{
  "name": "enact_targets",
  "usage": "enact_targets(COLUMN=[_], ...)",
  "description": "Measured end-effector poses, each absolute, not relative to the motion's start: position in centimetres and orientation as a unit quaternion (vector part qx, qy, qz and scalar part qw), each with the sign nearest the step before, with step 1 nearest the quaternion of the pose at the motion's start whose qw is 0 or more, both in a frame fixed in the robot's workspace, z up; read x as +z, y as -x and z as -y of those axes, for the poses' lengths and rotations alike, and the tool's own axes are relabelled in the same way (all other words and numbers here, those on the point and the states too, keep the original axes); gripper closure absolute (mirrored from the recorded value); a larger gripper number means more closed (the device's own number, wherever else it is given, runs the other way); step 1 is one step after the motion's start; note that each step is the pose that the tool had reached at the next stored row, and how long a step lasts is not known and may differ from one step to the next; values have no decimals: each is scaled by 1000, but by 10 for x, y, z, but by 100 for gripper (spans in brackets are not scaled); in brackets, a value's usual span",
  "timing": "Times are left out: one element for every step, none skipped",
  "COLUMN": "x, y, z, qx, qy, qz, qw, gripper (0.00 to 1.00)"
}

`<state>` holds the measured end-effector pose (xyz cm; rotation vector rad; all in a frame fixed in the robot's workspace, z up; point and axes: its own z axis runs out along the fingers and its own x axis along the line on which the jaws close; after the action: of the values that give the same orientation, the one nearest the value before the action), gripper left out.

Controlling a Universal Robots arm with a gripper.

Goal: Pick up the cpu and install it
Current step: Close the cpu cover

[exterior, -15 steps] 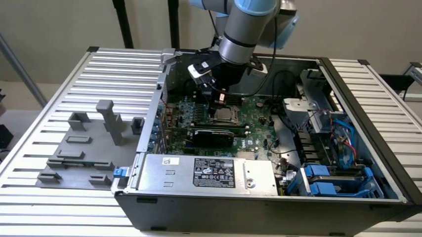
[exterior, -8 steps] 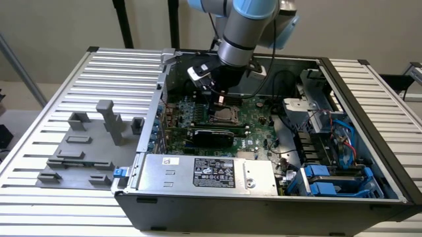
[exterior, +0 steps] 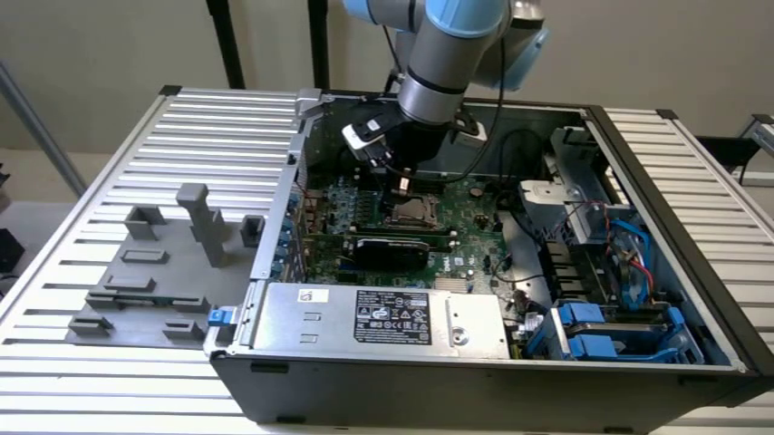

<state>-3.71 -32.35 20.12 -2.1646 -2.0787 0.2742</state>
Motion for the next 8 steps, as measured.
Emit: enact_targets(x=[201,202,204,207,209,211,213,215], y=[37,37,37,37,38,39,40,42], z=[324,324,324,324,324,324,324,325], qx=[91,91,91,90,91,91,91,91], qy=[717,717,717,717,717,717,717,717], qz=[688,688,688,688,688,688,688,688], qw=[64,64,64,64,64,64,64,64], gripper=[89,89,89,89,89,89,89,89])
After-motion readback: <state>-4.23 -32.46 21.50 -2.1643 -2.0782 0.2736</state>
